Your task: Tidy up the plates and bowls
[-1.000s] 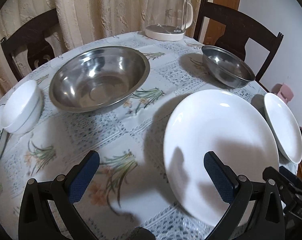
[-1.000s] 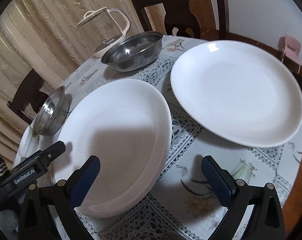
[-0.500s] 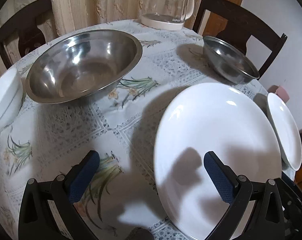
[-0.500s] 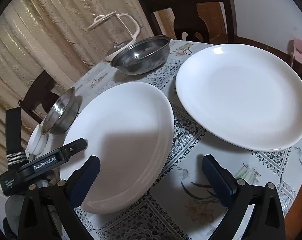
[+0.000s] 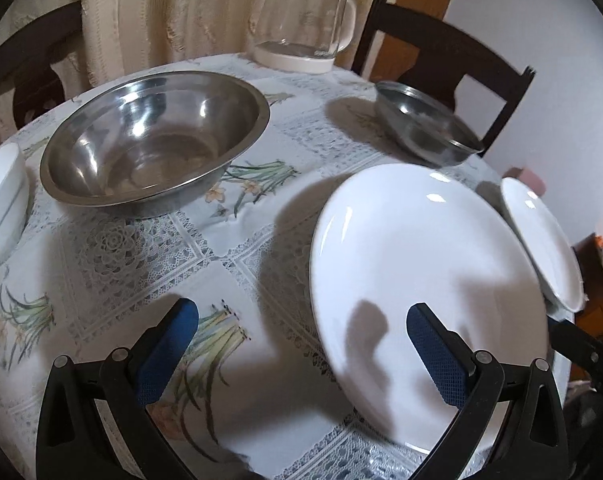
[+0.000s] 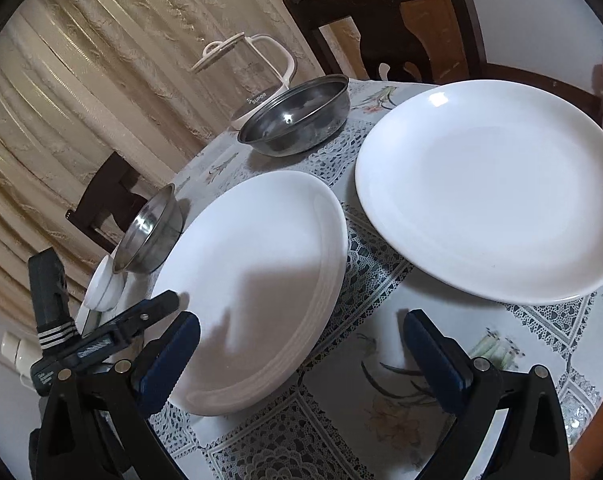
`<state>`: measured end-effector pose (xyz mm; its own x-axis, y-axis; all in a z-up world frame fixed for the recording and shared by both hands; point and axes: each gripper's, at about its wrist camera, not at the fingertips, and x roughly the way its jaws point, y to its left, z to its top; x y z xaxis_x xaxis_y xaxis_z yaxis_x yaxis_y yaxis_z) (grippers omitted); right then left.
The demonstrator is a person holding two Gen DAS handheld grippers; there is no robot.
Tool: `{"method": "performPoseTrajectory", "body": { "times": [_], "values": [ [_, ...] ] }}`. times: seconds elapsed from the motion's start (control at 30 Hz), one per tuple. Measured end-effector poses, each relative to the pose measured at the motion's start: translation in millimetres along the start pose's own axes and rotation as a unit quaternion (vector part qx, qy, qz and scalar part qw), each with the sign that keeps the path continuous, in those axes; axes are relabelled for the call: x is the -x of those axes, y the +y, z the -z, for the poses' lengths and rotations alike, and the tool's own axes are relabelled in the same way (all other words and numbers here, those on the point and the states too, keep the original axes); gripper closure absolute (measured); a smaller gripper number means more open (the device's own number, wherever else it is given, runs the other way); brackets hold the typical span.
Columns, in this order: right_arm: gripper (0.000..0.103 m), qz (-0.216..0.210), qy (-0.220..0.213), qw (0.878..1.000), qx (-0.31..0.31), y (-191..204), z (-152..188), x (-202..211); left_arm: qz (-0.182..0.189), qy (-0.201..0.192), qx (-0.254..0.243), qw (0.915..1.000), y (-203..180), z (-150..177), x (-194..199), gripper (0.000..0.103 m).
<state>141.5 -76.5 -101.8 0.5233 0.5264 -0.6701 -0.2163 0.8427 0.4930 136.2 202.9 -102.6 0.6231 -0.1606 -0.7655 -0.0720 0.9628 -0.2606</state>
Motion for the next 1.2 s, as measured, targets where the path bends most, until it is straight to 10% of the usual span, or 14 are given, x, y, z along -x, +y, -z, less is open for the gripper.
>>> {"method": "performPoseTrajectory", "body": {
  "times": [0.33,0.9,1.2],
  "values": [
    [0.005,-0.009,-0.017,0.999,-0.027,-6,-9,-3,0.029,-0.011,0.046,0.9985,8,-8,3,0.002],
    [0.051,-0.002,-0.009,1.000,0.008,2,-10,-15,0.061,-0.010,0.022,0.9979,-3,-15,-10,0.060],
    [0.055,0.016,-0.010,1.000,0.025,7,-8,-15,0.060,-0.024,0.003,0.9979,-7,-9,-7,0.062]
  ]
}}
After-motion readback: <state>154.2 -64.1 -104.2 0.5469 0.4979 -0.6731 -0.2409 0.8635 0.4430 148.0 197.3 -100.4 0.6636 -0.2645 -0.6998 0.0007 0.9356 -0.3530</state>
